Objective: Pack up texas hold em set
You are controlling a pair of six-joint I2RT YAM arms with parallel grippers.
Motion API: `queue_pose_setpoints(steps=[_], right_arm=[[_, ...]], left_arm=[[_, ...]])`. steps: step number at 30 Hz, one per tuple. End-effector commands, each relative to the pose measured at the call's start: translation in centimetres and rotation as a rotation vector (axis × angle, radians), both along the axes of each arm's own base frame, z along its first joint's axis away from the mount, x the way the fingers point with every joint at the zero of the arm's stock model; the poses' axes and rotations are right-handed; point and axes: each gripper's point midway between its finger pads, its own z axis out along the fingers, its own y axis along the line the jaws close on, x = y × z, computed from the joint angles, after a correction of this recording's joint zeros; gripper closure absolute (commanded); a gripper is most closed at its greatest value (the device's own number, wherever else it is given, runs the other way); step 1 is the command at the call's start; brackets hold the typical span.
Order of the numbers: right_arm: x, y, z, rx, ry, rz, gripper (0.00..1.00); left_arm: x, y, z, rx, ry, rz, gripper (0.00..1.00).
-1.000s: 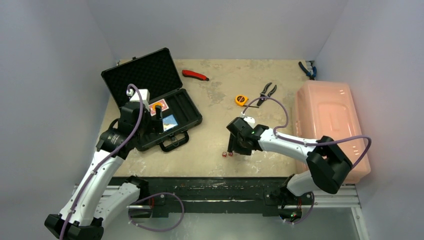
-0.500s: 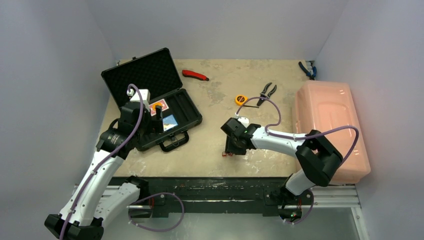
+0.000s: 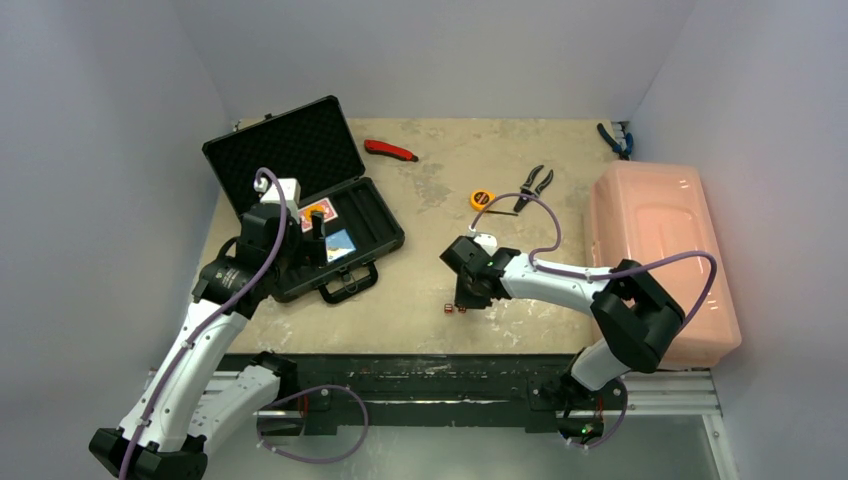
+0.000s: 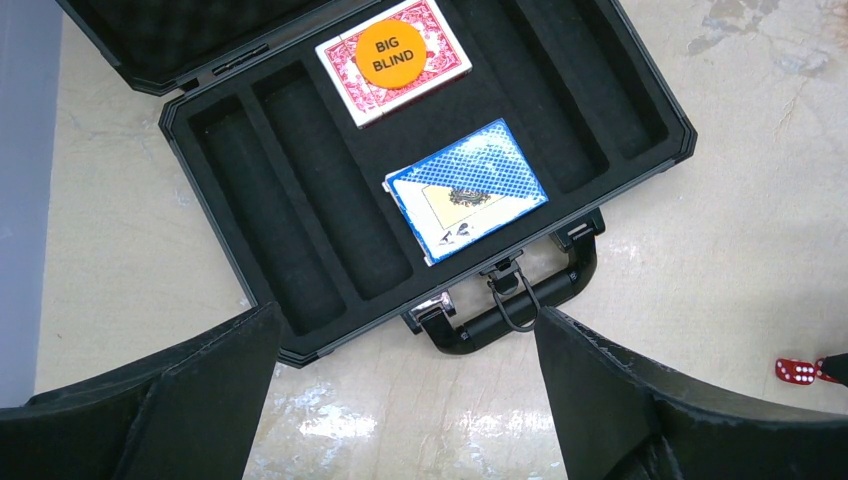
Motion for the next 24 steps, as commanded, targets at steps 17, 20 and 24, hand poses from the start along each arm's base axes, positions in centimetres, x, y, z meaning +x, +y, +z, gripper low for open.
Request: queue_pose_setpoints(steps=[17,20,24], right_arm=[[2.5,0.1,4.3,-0.048,-0.115,-0.010,0.98],[3.5,0.7,6.0,-0.030,-0.165,-0.009,0.98],[5.5,1.8,8.4,-0.026,-0.229,0.007,0.98]], left_arm=[[0.4,-0.6,0.6,-0.008,-0.019,-0.038,0.06],[0.4,-0.6,0.6,-0.009,-0.019,-0.035,0.06],[0.4,-0.6,0.7,-0.011,-0.021,-0.035,0.07]])
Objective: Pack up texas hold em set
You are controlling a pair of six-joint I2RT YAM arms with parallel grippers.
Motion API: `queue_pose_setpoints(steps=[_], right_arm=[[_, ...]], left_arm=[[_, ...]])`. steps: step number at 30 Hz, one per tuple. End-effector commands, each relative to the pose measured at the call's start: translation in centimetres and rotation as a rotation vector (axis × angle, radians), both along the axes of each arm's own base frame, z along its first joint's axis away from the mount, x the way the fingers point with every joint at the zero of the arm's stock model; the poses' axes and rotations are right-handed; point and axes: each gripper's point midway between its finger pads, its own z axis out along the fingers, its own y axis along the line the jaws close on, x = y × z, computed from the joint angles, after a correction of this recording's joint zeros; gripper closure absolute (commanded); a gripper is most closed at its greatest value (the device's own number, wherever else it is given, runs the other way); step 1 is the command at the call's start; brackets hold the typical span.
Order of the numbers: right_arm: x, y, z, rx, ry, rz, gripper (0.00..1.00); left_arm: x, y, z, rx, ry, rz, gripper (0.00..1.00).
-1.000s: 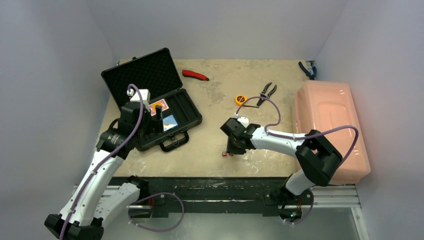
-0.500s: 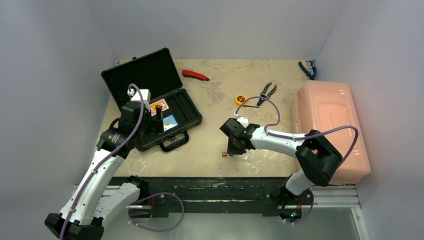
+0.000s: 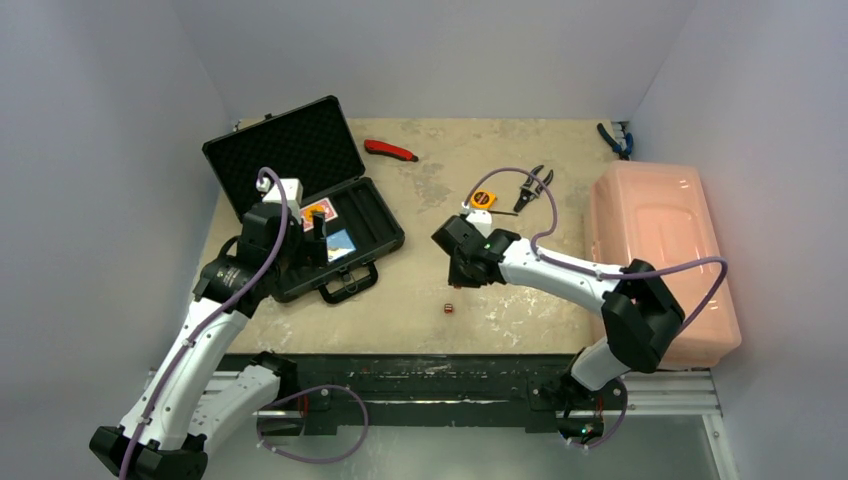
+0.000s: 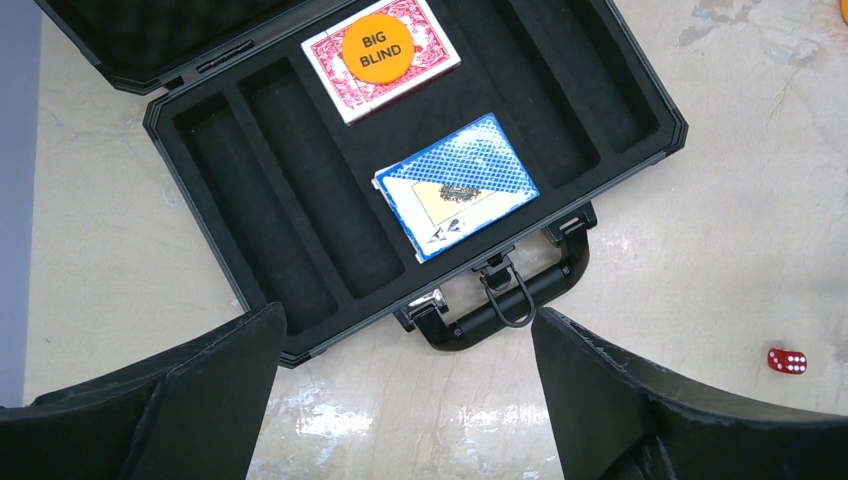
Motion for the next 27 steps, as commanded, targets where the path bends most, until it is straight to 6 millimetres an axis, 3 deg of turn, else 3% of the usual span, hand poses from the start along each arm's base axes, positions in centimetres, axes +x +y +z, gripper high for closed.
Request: queue_pose_setpoints(steps=[1,10,20,27], right_arm=[[3.1,1.4,4.7,0.010,-0.136,0.014,0.98],[7.4,6.7,8.8,0.066,-0.203,0.066,0.98],[11.0,11.9,10.2,0.118,-0.217,0.119,0.99],[12.4,14.8,9.8,0.145,-0.201,0.154,1.00]], left_arm=[[0.4,-0.2,0.9,-0.003,-0.032,-0.017,0.07],[0.3,0.2,1.1,-0.005,-0.040,-0.002,0.07],[0.3,0.5,1.3,-0.002,-0.047,0.012,0.07],[0.3,0.3,1.1,-0.007,-0.041,0.006,0.07]])
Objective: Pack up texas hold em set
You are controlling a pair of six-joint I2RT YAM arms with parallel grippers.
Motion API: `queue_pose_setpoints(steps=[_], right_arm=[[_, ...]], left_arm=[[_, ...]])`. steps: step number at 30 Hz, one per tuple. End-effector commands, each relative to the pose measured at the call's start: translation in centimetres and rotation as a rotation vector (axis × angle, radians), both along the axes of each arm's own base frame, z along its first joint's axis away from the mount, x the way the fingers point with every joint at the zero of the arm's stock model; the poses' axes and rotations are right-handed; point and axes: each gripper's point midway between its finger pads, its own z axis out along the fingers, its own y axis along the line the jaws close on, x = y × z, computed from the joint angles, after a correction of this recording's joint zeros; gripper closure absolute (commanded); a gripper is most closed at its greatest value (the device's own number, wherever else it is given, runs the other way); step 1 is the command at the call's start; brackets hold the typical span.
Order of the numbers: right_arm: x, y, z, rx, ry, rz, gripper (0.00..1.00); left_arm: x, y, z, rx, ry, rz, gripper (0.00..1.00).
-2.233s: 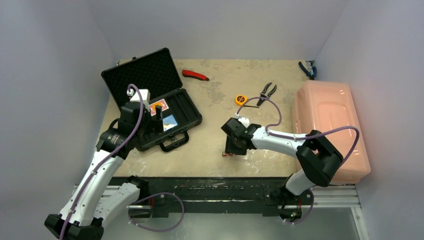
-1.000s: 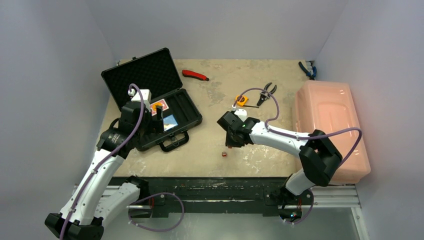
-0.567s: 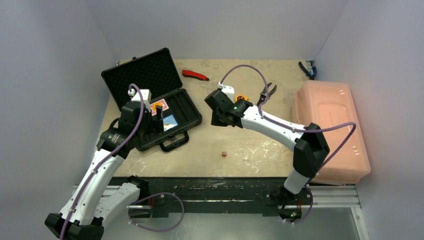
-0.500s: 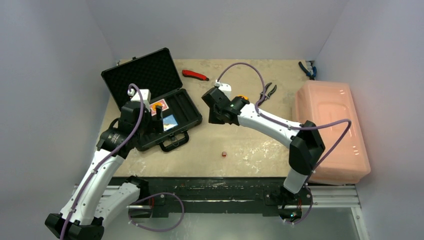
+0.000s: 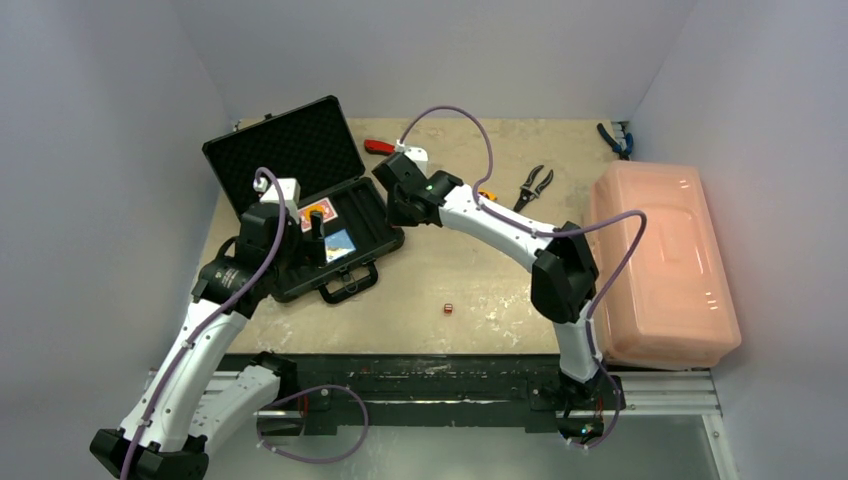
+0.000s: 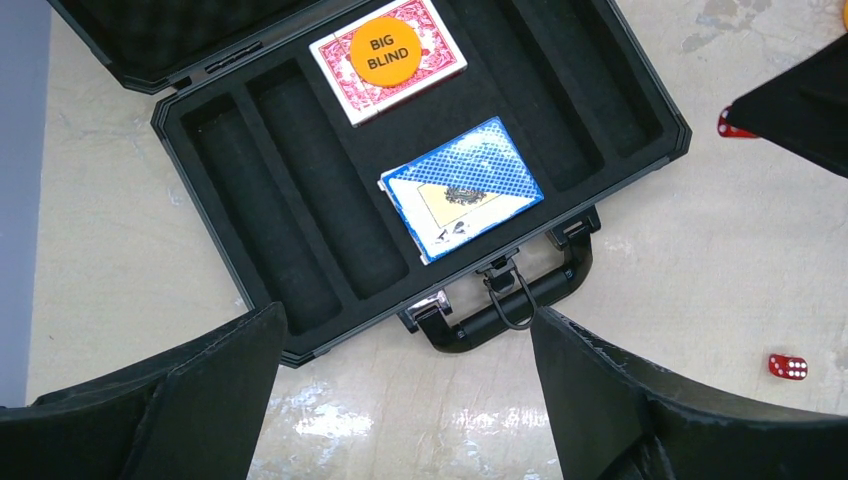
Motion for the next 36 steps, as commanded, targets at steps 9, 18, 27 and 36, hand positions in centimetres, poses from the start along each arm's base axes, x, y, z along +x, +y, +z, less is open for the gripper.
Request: queue_pose_setpoints(steps=[9,18,27,36], right_arm=[[1.7,3.5,-0.1,0.022,0.009,0.072,1.00],[2.6,4.9,-2.0,0.010,0.026,0.089,1.00],[2.7,5.0,-4.4,-0.032,0.049,0.111,1.00],[2.4,4.6,-5.5,-0.076,0.045,0.187,1.00]], left_arm=[[0.3,0.1,1.0,0.000,-0.038,-0.002,0.08],[0.3,0.1,1.0,0.000,-0.036,-0.005,0.08],[0.3,0.0,0.9,-0.001,-0.033,-0.009,0.08],[0.3,0.0,0.9,-0.001,-0.031,-0.011,0.08]])
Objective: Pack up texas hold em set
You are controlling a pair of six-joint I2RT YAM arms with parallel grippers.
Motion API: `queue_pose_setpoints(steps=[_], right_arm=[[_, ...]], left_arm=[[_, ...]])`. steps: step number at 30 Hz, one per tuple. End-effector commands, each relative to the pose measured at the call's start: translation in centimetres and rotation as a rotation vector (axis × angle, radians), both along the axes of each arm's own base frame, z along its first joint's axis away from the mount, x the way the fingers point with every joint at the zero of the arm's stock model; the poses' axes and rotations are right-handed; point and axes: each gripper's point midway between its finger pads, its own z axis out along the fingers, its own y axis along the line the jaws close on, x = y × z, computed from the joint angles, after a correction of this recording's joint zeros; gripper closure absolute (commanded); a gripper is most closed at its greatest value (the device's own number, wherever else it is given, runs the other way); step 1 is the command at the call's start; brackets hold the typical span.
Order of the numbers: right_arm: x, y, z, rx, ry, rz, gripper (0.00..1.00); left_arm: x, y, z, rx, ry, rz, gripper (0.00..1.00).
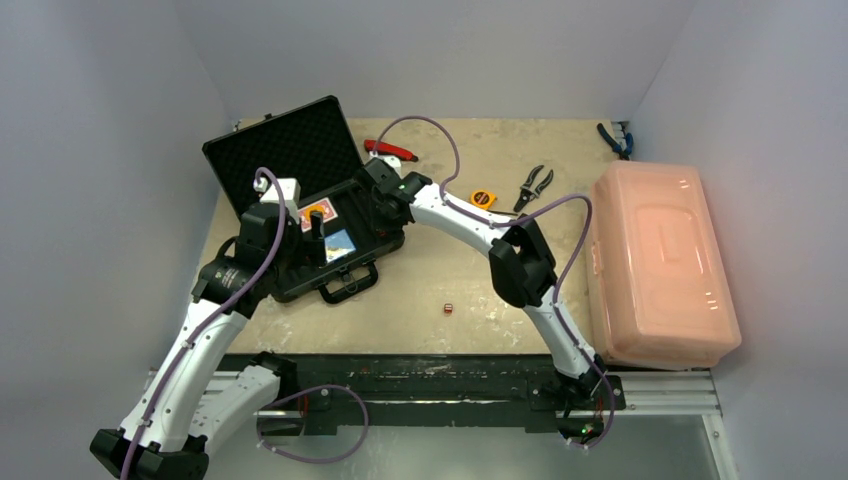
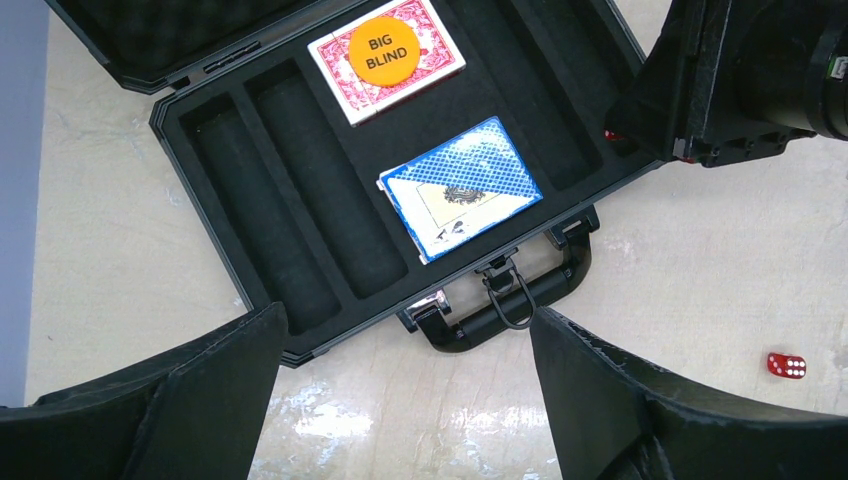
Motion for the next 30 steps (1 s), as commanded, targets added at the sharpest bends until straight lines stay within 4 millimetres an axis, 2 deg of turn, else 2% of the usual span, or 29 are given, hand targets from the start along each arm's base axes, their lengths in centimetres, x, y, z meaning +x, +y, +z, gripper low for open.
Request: queue_pose_setpoints(steps=[1,15,21,30], right_arm=[[0.0,0.4,1.0,0.012,-0.025,0.073,1.00],[-2.1,0.7,-1.5,0.001,0.062,0.215,0.97],[-2.6,1.0,-2.0,0.005,0.087,0.244,0.82],[-2.9,1.2,-2.7,0.004,0.113,0.262,0.65]], left_arm=[[0.4,0.0,0.9,0.000,-0.031,-0.011,0.08],[0.5,-0.1,0.6,0.000,-0.021,-0.013,0.09],[0.5,-0.1,0.5,0.002,-0.017,-0.013,0.09],[0.5,-0.1,0.4,0.003,-0.011,-0.013,0.09]])
